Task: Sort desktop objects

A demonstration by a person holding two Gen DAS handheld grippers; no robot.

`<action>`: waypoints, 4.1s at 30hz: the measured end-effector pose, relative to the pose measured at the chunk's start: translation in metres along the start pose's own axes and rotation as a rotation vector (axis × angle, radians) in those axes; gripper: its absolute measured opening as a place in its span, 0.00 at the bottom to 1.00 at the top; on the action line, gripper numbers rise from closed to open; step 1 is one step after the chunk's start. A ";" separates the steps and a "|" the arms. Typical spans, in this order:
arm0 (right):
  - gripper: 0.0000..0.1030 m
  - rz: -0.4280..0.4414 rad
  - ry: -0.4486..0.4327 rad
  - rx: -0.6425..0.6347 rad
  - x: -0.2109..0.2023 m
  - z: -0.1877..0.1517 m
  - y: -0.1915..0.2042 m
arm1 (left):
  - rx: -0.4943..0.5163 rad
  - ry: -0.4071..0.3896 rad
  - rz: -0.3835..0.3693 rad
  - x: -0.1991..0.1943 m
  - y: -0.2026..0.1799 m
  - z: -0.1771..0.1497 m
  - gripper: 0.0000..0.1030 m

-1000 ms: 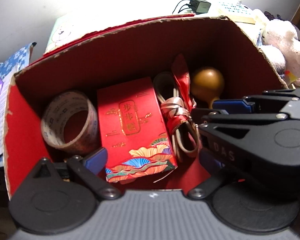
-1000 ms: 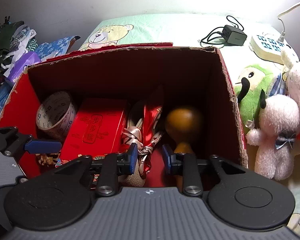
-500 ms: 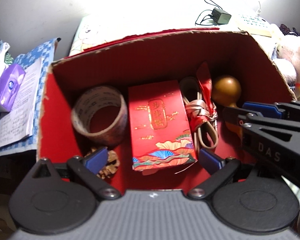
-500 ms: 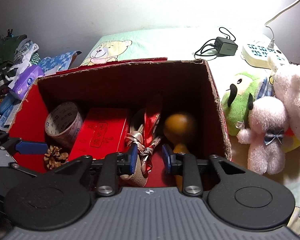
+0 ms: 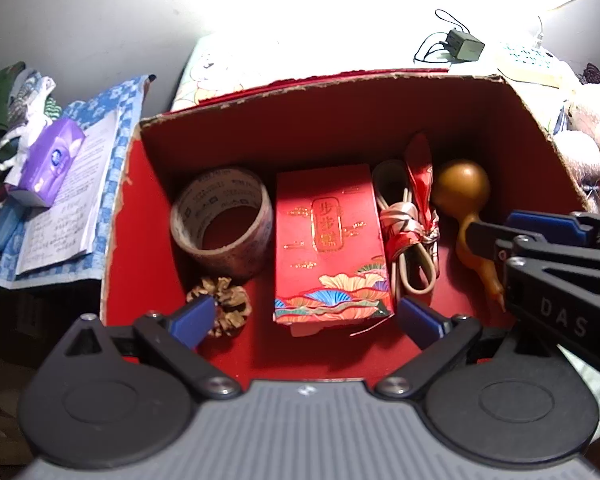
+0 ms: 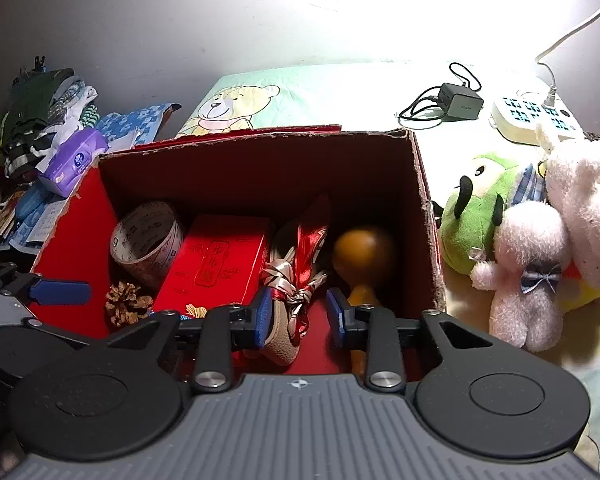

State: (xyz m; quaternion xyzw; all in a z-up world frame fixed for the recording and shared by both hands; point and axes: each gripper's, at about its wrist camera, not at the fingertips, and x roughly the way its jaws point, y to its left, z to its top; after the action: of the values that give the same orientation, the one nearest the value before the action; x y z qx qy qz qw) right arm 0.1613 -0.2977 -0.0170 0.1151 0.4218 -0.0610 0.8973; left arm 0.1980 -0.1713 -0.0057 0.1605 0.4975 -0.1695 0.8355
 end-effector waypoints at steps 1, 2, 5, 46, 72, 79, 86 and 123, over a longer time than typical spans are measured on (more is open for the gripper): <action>0.33 0.000 -0.005 -0.007 -0.003 0.000 -0.002 | -0.011 -0.001 0.003 -0.002 -0.002 -0.001 0.96; 0.33 0.002 -0.010 -0.012 -0.006 -0.001 -0.004 | -0.020 -0.003 0.003 -0.005 -0.004 -0.002 0.96; 0.34 0.015 -0.025 -0.011 -0.016 -0.002 -0.012 | -0.026 -0.030 0.023 -0.016 -0.011 -0.004 0.96; 0.45 0.148 0.061 -0.071 -0.075 -0.079 -0.015 | -0.115 0.130 0.081 -0.043 -0.044 -0.108 0.97; 0.46 0.256 0.194 -0.078 -0.067 -0.079 -0.001 | -0.108 0.232 0.017 -0.042 -0.024 -0.108 0.97; 0.46 0.283 0.139 -0.060 -0.081 -0.055 0.003 | -0.078 0.156 0.019 -0.063 -0.016 -0.080 0.97; 0.47 0.279 0.083 -0.043 -0.090 -0.031 0.004 | -0.054 0.087 -0.009 -0.076 -0.012 -0.053 0.97; 0.51 0.077 0.078 0.165 -0.014 0.030 -0.002 | -0.011 -0.039 -0.115 0.010 0.030 0.028 0.97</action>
State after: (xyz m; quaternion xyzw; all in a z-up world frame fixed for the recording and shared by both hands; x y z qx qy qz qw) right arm 0.1746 -0.3071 0.0120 0.2071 0.4450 -0.0567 0.8694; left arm 0.2374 -0.1581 0.0013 0.1236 0.4907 -0.2174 0.8347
